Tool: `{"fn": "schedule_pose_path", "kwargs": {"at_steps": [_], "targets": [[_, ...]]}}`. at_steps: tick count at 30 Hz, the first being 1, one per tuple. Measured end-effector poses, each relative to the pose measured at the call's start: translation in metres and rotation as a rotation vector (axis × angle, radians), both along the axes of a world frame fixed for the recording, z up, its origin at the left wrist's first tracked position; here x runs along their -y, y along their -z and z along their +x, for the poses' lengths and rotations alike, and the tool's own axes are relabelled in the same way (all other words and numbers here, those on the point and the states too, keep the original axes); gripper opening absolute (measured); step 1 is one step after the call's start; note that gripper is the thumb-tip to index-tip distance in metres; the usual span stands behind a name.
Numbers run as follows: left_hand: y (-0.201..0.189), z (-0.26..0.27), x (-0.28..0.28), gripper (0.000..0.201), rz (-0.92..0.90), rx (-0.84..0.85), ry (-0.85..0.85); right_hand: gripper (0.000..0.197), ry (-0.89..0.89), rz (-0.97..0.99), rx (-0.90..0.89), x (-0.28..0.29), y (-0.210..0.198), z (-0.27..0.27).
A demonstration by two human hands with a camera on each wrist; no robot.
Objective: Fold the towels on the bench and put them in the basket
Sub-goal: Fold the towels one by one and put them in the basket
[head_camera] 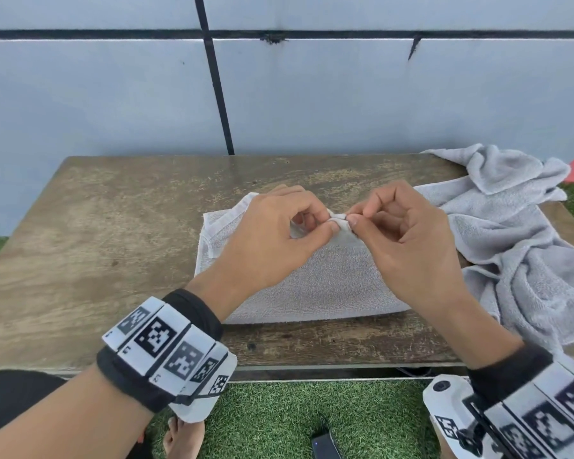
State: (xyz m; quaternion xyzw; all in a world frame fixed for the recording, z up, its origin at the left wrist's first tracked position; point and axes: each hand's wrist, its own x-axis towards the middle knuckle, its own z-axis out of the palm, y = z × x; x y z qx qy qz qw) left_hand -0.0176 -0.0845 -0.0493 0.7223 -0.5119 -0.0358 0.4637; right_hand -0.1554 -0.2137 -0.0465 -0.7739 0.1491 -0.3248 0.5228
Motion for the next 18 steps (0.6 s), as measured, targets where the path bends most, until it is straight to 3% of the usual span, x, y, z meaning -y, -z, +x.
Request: {"fn": "schedule_pose_path", "kwargs": {"at_steps": [10, 18], "targets": [[0.0, 0.0, 0.003, 0.012, 0.0, -0.01, 0.005, 0.025, -0.07, 0.018, -0.019, 0.002, -0.002, -0.006], [0.01, 0.004, 0.007, 0.019, 0.094, 0.149, 0.044, 0.025, -0.087, -0.062, -0.078, 0.003, 0.002, -0.008]]}}
